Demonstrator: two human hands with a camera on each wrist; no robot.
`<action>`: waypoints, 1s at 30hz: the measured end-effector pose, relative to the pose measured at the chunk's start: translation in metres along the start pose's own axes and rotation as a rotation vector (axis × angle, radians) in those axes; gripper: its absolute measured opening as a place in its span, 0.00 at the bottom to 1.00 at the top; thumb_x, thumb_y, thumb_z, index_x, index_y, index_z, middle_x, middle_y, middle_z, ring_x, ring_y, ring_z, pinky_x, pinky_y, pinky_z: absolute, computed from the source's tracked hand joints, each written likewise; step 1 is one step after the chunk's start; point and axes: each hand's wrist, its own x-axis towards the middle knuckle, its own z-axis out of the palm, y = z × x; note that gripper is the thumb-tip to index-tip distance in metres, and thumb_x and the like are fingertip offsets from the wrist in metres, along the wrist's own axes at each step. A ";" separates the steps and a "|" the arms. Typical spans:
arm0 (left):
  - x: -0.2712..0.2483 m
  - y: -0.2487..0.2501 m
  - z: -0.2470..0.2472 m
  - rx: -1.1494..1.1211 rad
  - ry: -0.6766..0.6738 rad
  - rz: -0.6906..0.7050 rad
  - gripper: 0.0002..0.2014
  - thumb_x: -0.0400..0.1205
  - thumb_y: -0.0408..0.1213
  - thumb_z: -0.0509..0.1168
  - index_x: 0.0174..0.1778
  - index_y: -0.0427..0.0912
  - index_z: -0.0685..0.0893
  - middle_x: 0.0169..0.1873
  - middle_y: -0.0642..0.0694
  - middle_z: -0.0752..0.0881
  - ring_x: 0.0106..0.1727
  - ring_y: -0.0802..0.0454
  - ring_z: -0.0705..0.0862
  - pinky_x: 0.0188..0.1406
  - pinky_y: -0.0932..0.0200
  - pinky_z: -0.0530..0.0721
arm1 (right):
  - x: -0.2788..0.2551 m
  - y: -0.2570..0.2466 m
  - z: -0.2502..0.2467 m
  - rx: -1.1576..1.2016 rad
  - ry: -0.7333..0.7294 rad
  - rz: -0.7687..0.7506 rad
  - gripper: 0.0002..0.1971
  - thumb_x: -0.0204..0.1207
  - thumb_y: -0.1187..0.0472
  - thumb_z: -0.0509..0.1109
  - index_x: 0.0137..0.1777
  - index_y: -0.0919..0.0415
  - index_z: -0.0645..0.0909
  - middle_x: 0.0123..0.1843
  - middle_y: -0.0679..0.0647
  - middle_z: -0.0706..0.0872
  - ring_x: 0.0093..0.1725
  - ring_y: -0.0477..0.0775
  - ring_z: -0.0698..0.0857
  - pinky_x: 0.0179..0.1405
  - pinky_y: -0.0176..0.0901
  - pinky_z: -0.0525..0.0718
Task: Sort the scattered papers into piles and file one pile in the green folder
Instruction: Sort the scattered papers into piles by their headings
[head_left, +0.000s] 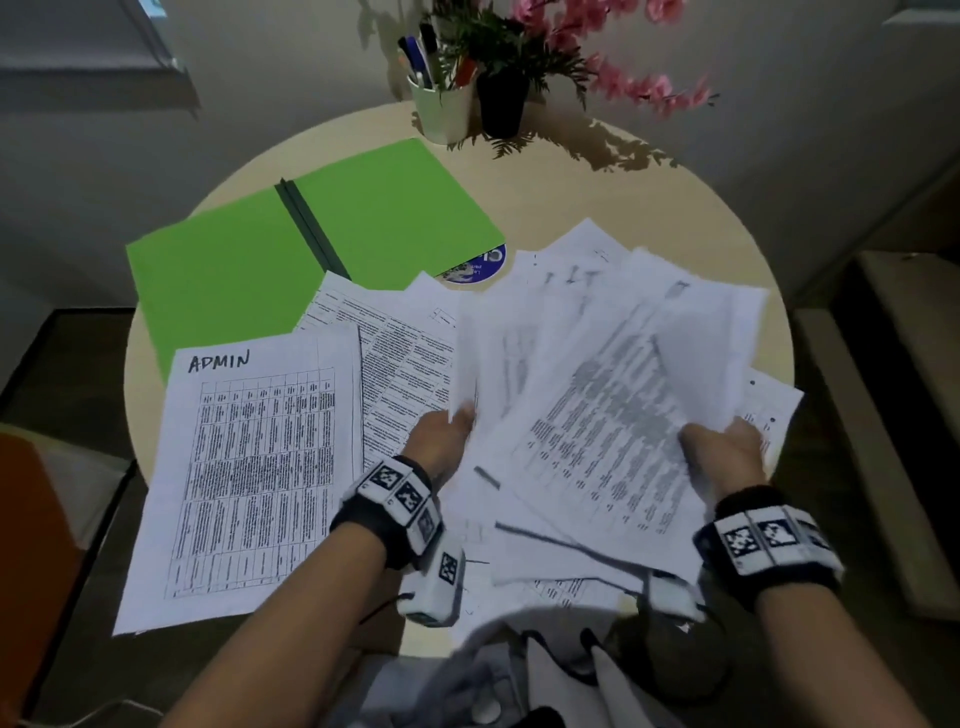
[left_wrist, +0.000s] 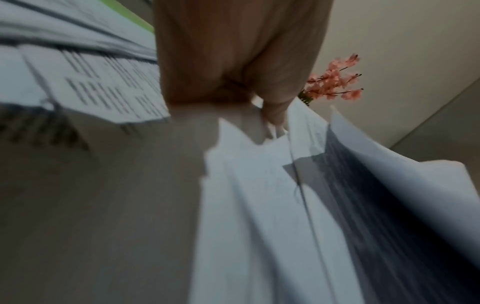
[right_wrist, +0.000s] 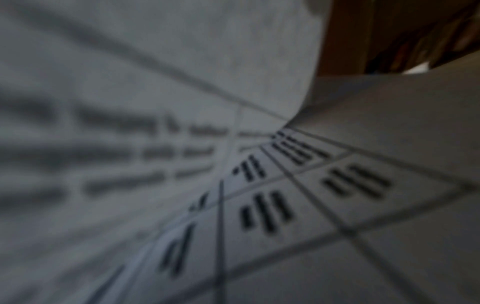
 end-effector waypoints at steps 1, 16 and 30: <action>0.002 -0.001 -0.004 -0.077 -0.081 -0.035 0.34 0.75 0.70 0.52 0.26 0.42 0.83 0.22 0.45 0.80 0.22 0.50 0.78 0.32 0.60 0.76 | -0.003 0.002 0.012 -0.056 -0.074 -0.003 0.21 0.72 0.76 0.61 0.66 0.72 0.73 0.49 0.66 0.81 0.35 0.60 0.79 0.33 0.41 0.78; -0.028 0.055 -0.041 -0.089 -0.083 0.440 0.12 0.81 0.26 0.63 0.32 0.42 0.76 0.26 0.48 0.75 0.24 0.61 0.76 0.26 0.68 0.77 | -0.026 -0.047 0.042 0.208 -0.283 -0.123 0.13 0.69 0.73 0.60 0.42 0.52 0.71 0.28 0.45 0.72 0.26 0.48 0.69 0.27 0.35 0.66; -0.058 0.109 -0.103 -0.542 -0.091 0.925 0.24 0.51 0.45 0.83 0.42 0.47 0.89 0.36 0.61 0.92 0.43 0.63 0.88 0.46 0.70 0.85 | -0.091 -0.130 0.035 0.309 -0.164 -0.652 0.17 0.69 0.77 0.57 0.51 0.56 0.69 0.38 0.43 0.75 0.32 0.30 0.79 0.28 0.14 0.74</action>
